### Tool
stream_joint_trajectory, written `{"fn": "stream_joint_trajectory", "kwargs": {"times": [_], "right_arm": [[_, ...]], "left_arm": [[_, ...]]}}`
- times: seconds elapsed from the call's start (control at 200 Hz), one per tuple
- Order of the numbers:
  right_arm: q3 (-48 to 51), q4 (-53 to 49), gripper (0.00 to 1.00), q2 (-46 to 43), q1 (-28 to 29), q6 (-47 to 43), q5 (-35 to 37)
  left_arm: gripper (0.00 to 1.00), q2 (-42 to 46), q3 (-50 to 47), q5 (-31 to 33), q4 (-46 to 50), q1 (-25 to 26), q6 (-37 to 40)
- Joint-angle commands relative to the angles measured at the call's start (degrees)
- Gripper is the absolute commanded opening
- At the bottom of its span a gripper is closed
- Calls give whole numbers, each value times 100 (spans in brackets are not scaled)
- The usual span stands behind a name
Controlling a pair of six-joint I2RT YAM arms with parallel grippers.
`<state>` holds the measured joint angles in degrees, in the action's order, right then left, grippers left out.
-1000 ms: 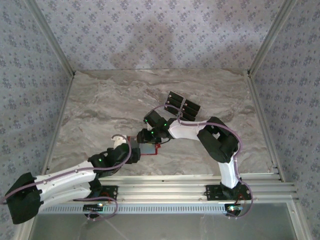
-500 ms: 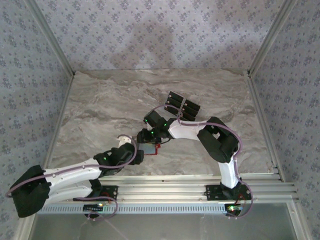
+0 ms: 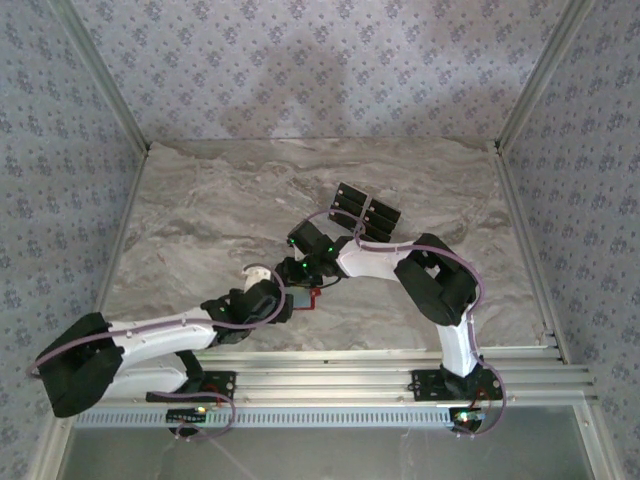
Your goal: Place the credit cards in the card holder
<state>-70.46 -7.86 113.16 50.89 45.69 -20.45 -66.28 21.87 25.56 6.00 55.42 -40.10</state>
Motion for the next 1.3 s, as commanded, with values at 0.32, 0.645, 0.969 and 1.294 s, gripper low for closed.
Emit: {"fn": "stream_joint_trajectory", "kwargs": {"times": [0.32, 0.645, 0.969, 1.294], "right_arm": [[65, -118, 49, -433, -100, 53, 1], [606, -48, 49, -845, -92, 212, 347], [861, 136, 49, -752, 17, 367, 376], [835, 213, 49, -550, -16, 386, 386]], "left_arm": [[100, -342, 28, 421, 111, 17, -320], [100, -368, -20, 426, 87, 22, -363], [100, -352, -40, 438, 103, 22, -367], [100, -317, -53, 433, 102, 22, -387]]}}
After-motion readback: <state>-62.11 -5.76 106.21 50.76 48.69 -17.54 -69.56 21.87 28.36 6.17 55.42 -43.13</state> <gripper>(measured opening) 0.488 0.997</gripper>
